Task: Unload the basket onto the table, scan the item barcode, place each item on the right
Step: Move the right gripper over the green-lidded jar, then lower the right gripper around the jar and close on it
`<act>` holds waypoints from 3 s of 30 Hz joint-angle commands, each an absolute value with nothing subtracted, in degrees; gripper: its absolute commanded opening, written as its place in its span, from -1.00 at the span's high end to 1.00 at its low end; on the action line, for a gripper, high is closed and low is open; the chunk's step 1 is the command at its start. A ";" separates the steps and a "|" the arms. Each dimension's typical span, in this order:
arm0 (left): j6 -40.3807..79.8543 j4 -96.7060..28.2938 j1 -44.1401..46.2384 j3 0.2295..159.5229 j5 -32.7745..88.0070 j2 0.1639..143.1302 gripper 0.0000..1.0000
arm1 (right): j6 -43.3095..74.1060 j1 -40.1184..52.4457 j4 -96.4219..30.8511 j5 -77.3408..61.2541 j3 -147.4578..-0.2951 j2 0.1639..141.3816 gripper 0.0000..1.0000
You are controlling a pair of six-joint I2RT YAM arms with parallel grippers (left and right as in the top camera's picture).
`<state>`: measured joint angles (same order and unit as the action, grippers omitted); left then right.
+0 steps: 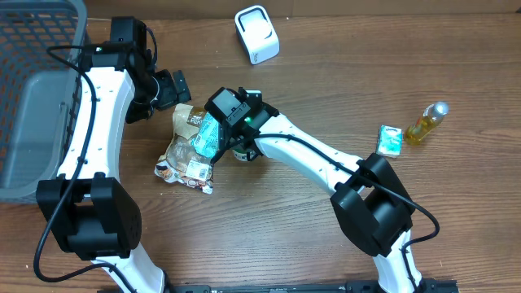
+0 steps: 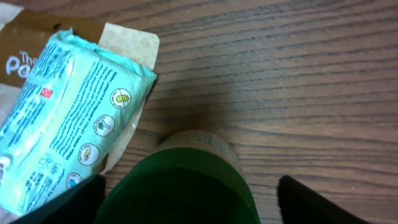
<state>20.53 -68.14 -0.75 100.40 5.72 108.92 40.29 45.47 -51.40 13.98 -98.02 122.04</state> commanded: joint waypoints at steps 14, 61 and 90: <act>19.68 -68.14 -0.69 99.72 5.41 109.10 -0.99 | 32.49 43.81 -59.02 15.62 -98.17 121.84 -0.09; 19.68 -68.14 -0.69 99.72 5.39 109.10 -1.00 | 48.42 28.64 -62.33 -5.63 -98.70 121.80 -0.85; 19.68 -68.14 -0.69 99.72 5.39 109.10 -0.99 | 43.46 28.64 -65.71 -6.55 -98.70 121.80 -0.71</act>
<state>20.53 -68.14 -0.75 100.40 5.72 108.92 43.83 28.27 -65.67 -5.82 -98.45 121.71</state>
